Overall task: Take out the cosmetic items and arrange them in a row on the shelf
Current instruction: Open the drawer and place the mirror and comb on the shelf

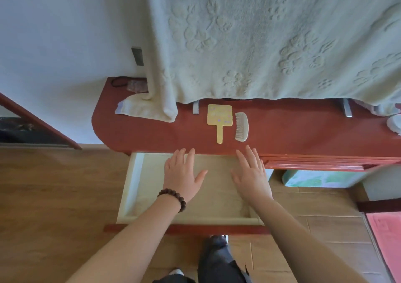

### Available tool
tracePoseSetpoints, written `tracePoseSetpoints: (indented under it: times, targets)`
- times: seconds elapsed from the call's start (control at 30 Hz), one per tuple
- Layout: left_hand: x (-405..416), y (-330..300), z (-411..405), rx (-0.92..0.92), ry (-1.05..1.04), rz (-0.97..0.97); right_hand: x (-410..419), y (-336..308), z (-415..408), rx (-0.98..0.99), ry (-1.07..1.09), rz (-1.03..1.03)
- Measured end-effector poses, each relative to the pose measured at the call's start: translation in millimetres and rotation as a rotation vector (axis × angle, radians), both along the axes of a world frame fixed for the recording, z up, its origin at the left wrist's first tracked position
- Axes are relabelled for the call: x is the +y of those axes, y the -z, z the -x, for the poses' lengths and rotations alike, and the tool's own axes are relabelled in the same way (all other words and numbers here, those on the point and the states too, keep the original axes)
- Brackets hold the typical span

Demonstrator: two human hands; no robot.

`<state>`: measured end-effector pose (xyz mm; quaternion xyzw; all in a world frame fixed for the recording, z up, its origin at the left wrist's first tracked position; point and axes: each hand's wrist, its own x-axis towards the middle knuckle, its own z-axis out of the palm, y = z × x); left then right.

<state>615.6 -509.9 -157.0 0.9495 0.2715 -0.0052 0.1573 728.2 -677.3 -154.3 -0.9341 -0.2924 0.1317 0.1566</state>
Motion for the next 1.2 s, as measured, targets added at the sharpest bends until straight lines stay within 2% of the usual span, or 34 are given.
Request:
tracePoseSetpoints:
  times: [0.13, 0.2, 0.37, 0.5, 0.63, 1.2]
  targets:
    - [-18.9, 2.0, 48.3, 0.053, -0.01, -0.029, -17.1, 7.8, 52.2, -0.01, 0.046, 0.045]
    - [-32.0, 2.3, 123.8, 0.127, 0.023, -0.06, -26.2, 9.5, 129.8, -0.023, 0.026, 0.136]
    - [-60.4, 25.6, 172.2, 0.241, 0.014, -0.031, -44.5, 36.4, 173.2, -0.029, 0.032, 0.22]
    - [-71.2, 40.7, 189.5, 0.336, 0.082, 0.001, -53.0, 52.0, 198.4, 0.015, 0.008, 0.3]
    - [-68.9, 40.5, 181.0, 0.445, 0.133, 0.045, -52.0, 50.2, 192.2, 0.077, -0.071, 0.376]
    - [19.1, 42.8, 48.5, 0.465, 0.056, 0.034, 39.3, 44.1, 59.4, 0.129, -0.095, 0.423]
